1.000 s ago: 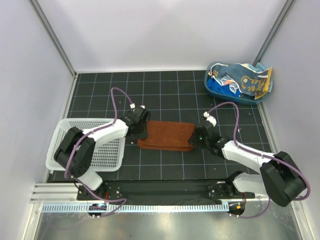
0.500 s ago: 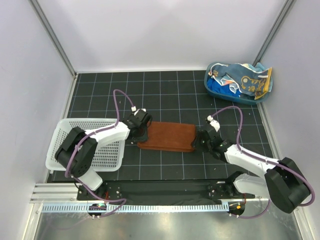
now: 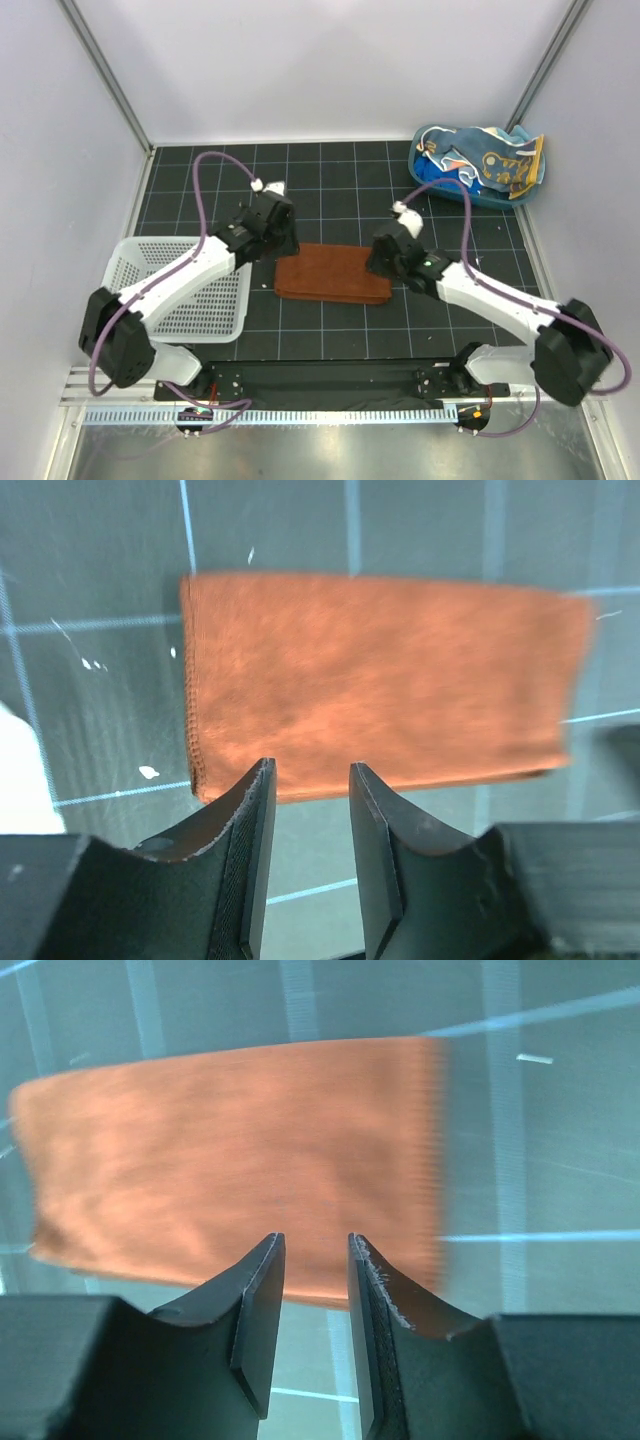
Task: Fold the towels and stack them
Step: Neatly place the folded towel into the bin
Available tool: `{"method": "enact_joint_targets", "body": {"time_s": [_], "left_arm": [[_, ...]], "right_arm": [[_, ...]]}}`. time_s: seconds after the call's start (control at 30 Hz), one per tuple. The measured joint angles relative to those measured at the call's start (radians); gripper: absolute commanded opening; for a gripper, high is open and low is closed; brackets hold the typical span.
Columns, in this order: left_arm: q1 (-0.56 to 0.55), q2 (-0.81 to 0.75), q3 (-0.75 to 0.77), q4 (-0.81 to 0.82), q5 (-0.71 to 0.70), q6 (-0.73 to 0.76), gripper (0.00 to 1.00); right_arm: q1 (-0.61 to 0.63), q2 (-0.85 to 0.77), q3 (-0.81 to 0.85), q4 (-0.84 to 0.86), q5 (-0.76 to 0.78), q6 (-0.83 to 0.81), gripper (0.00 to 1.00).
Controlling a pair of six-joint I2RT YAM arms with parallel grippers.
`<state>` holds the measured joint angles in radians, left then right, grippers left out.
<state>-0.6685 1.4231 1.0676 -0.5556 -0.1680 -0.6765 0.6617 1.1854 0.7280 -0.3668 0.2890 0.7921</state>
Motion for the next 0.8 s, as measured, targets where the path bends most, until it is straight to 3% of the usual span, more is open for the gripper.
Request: {"method": "enact_joint_targets", "body": {"time_s": [0.33,0.53,0.8], "left_arm": [[0.006,-0.271,0.245,-0.212,-0.154,-0.001,0.46],[0.133,-0.407,0.24,-0.341,-0.217,0.01,0.49],[0.273,-0.457,0.151,-0.388,-0.186,0.05,0.5]], "right_arm": [[0.282,0.474,0.455,-0.006,0.085,0.028,0.4],[0.342,0.766,0.71,-0.013,0.098,0.043,0.5],[0.358,0.942,0.862,-0.069,0.124,0.05,0.56]]}}
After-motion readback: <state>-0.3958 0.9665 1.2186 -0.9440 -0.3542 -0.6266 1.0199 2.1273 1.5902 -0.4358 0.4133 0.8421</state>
